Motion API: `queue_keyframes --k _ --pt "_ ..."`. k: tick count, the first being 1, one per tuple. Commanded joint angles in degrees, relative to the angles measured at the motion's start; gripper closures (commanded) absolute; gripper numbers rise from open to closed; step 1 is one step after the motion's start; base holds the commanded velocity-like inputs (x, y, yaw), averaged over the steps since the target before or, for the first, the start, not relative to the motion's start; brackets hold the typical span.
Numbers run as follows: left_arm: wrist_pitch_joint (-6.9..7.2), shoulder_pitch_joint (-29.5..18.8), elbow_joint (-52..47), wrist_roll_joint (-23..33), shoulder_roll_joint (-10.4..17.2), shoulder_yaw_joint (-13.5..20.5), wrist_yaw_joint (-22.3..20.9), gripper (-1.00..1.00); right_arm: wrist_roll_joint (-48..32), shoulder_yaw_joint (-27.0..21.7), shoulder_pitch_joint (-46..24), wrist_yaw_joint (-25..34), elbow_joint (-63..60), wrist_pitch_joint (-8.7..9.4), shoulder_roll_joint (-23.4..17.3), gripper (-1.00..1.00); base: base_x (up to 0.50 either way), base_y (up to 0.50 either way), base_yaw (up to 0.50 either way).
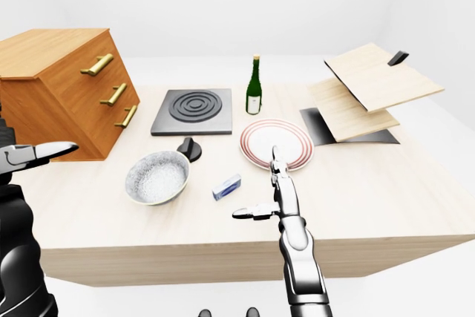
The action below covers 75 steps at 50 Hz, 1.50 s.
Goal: Pick up the akita bowl and put it on the plate.
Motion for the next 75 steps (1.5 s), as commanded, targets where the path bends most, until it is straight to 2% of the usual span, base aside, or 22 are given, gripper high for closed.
queue_keyframes --k 1,24,37,39,40,41,48,54,61,62,63,70,75 --pt "0.0 -0.38 -0.16 -0.64 0.34 0.15 0.61 -1.0 0.54 -0.08 -0.22 0.83 -0.19 0.67 -0.03 -1.0 0.5 0.0 0.0" --pt "0.0 -0.13 -0.24 -1.28 0.42 0.38 0.47 -1.0 0.95 -0.32 -0.2 0.89 -0.34 0.38 -0.04 -1.0 0.5 0.01 0.0" --pt "0.0 0.02 -0.66 -1.88 0.4 0.55 0.55 -1.0 1.18 -0.38 -0.1 0.66 -0.67 1.06 -0.01 -1.0 0.5 0.01 0.0" --pt "0.0 0.08 -0.6 -1.9 0.38 0.56 0.47 -1.0 1.22 -0.39 -0.12 0.71 -0.48 0.92 -0.03 -1.0 0.5 0.0 0.0" --pt "0.0 0.06 -0.43 -1.92 0.35 0.48 0.35 -1.0 0.96 -0.39 -0.09 0.58 -0.23 -0.16 -0.09 -1.0 0.5 0.0 0.0" --pt "0.0 0.03 -0.36 -2.14 0.33 0.48 0.26 -1.0 1.48 -0.8 -0.2 0.24 -0.43 0.94 0.06 -1.0 0.5 0.0 0.0" --pt "0.0 -0.17 -0.34 -2.64 0.52 0.66 0.46 -1.0 1.97 -0.81 -0.14 -0.29 -0.46 2.17 0.06 -1.0 0.02 0.0 0.0" --pt "0.0 -0.04 -0.33 -2.73 0.59 0.56 0.54 -1.0 2.13 -0.95 -0.53 -0.19 0.66 1.15 -0.1 -1.0 0.0 0.0 0.0" --pt "0.0 0.01 -0.83 -2.91 0.55 0.66 0.71 -1.0 1.86 -0.84 -0.29 -0.23 0.53 1.13 -0.1 -1.0 0.0 0.0 0.0" --pt "0.0 0.27 -0.6 -2.81 0.4 0.71 0.55 -1.0 3.96 -1.66 -0.09 0.33 -0.2 3.54 0.08 -1.0 0.0 0.0 0.0" --pt "0.0 0.41 -0.55 -2.71 0.34 0.65 0.48 -1.0 3.44 -1.5 0.04 0.09 -0.18 3.88 -0.12 -1.0 0.0 0.0 0.0" --pt "0.0 0.17 -0.8 -4.23 0.15 1.66 1.41 -1.0 1.03 -1.77 -1.61 -3.15 -6.23 3.88 -0.92 -1.0 0.0 0.0 0.0" --pt "0.0 0.43 -1.06 -4.19 0.5 1.11 1.84 -1.0 -0.86 -3.37 -6.7 -1.56 -9.87 3.88 -3.34 -1.0 0.0 0.0 0.0"
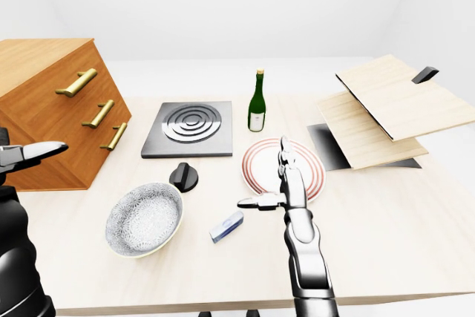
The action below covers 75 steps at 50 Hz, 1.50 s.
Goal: Pick up the akita bowl and put it on the plate.
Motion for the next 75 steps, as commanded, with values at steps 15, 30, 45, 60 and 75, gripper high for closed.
queue_keyframes --k 15,30,45,60,75 --pt "0.0 0.55 0.47 0.27 -0.11 -0.19 -0.03 -1.0 -3.05 -2.79 -15.05 0.79 -12.37 0.0 -3.89 -1.0 0.0 0.0 0.0" --pt "0.0 0.51 0.89 1.45 -0.22 -0.2 0.01 -1.0 -40.1 3.74 -15.21 15.58 0.67 0.0 -7.11 -1.0 0.0 0.0 0.0" --pt "0.0 0.91 -0.27 2.0 -0.81 -0.45 -0.86 -1.0 -62.56 1.75 -19.16 23.7 -5.5 0.0 -8.45 -1.0 0.0 0.0 0.0" --pt "0.0 1.02 -0.8 1.54 -0.96 -0.42 -1.16 -1.0 -72.61 2.34 -18.76 24.38 -9.27 -6.46 -6.88 -1.0 0.0 0.0 0.0" --pt "0.0 0.83 -0.35 1.74 -0.8 -0.44 -0.98 -1.0 -75.87 7.64 -15.38 27.25 -15.39 -10.0 -1.29 -1.0 0.0 0.0 0.0"
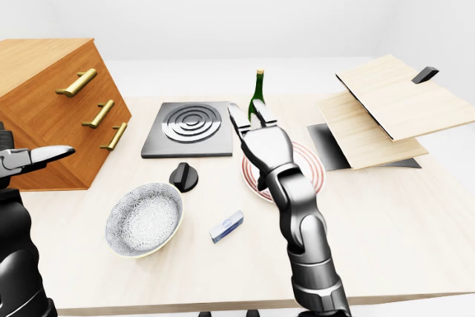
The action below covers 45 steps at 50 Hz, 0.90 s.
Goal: Pick up the akita bowl and put it on the plate.
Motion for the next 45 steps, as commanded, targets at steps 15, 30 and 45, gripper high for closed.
queue_keyframes --k 15,30,45 --pt "0.0 -0.3 1.21 0.16 0.2 0.14 0.28 -1.0 -6.24 12.86 10.8 9.99 -14.97 -0.62 9.11 -1.0 0.0 0.0 0.0" --pt "0.0 -0.18 0.05 -0.19 0.16 -0.05 0.15 -1.0 -12.15 25.53 19.48 4.96 -14.23 -0.62 10.45 -1.0 0.0 0.0 0.0" --pt "0.0 0.12 -0.5 -0.37 -0.05 0.01 0.08 -1.0 -16.26 40.85 24.17 -2.51 -9.28 2.24 9.87 -1.0 0.0 0.0 0.0"
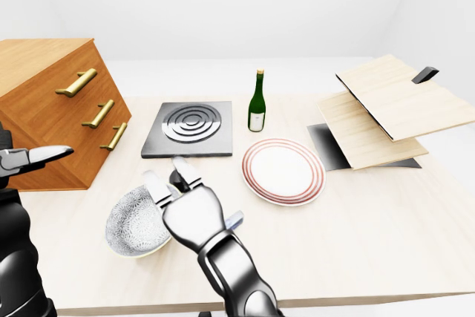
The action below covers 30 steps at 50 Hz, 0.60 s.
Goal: Pick up the akita bowl and put it on the plate.
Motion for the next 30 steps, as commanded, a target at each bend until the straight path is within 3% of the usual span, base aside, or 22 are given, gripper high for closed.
queue_keyframes --k 1,11,12,30 --pt "0.0 0.32 -0.51 0.06 -0.16 -0.2 -0.18 -1.0 -2.72 10.84 3.77 -5.34 3.26 2.66 -0.38 -1.0 0.0 0.0 0.0" --pt "0.0 0.33 -0.37 0.09 -0.24 -0.13 -0.42 -1.0 -4.0 13.71 3.54 -7.54 6.37 4.01 -0.58 -1.0 0.0 0.0 0.0" --pt "0.0 0.18 -0.49 -0.13 -0.16 0.11 -0.27 -1.0 -3.2 13.8 4.08 -7.35 6.73 4.76 -0.3 -1.0 0.0 0.0 0.0" --pt "0.0 0.3 -0.37 -0.3 -0.22 0.0 -0.37 -1.0 -3.52 11.7 2.93 -8.9 9.97 3.74 -0.57 -1.0 0.0 0.0 0.0"
